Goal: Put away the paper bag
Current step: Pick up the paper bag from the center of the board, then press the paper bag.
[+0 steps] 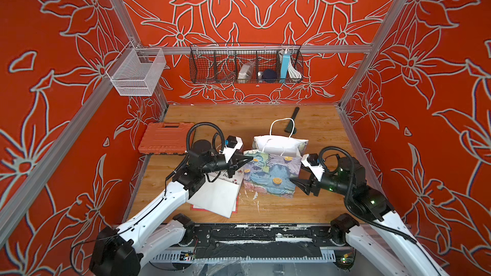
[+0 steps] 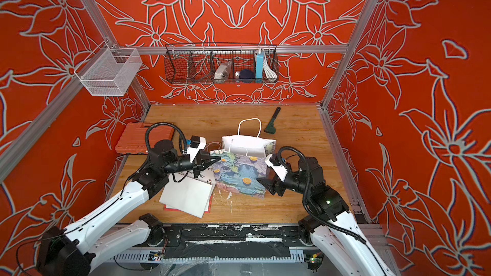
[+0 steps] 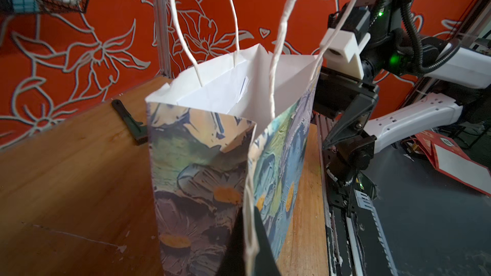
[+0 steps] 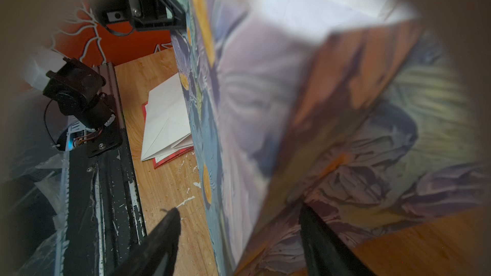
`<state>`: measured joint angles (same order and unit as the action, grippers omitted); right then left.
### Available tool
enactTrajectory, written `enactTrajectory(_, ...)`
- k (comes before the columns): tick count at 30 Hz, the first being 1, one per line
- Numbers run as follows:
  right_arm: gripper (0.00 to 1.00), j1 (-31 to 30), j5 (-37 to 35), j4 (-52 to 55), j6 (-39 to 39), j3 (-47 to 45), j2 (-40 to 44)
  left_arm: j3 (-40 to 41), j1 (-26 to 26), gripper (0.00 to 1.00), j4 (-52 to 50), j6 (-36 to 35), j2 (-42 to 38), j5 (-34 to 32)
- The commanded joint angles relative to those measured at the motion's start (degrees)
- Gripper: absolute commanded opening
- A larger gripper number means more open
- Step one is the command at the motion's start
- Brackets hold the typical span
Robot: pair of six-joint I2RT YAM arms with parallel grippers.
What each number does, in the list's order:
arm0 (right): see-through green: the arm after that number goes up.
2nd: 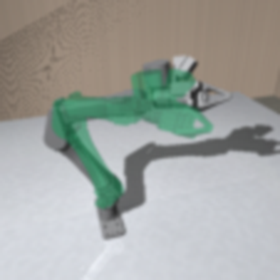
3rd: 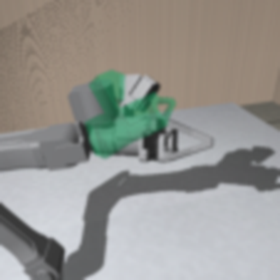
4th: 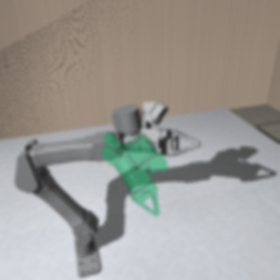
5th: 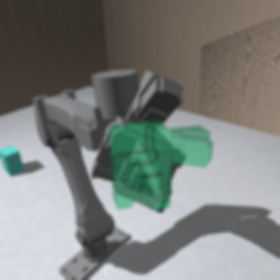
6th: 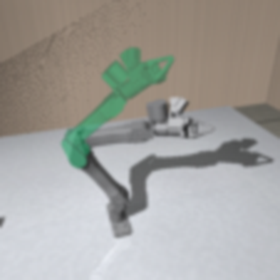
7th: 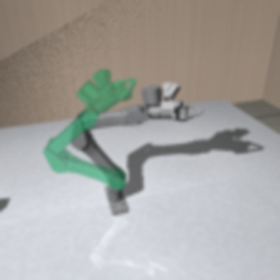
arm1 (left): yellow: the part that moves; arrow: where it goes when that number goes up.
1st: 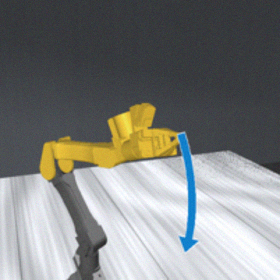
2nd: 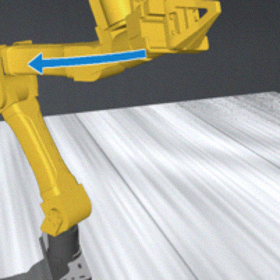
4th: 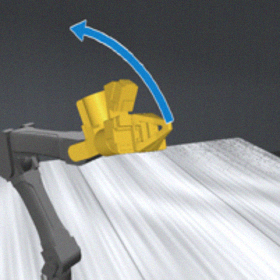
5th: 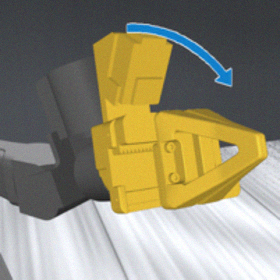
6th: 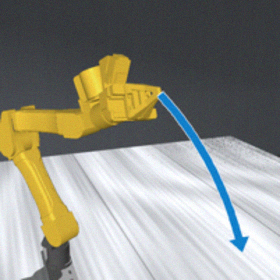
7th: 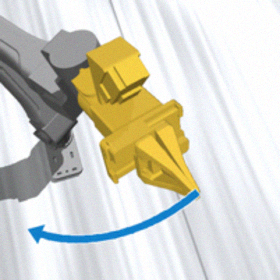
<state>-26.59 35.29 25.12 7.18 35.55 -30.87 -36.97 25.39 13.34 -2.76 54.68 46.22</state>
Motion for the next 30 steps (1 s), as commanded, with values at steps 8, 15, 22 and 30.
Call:
enactTrajectory(8, 0.76, 0.2, -0.5, 6.7, 4.1, 2.6, 3.9, -4.4, -0.3, 0.0, 2.2, 0.8, -8.7, -6.3)
enactTrajectory(15, 0.75, 0.3, -7.5, 4.0, 4.6, 1.3, 4.4, -4.4, -0.3, 0.0, 5.0, 3.9, -11.2, -7.2)
enactTrajectory(22, 0.75, 0.2, -3.9, -0.3, 5.0, 1.6, 2.0, -4.2, -0.2, 0.0, 6.6, 6.0, -11.4, -5.4)
enactTrajectory(30, 0.68, 0.2, 10.4, -9.6, 1.4, 0.1, -2.6, -3.1, -0.2, 0.0, 11.0, 9.5, -10.0, -5.5)
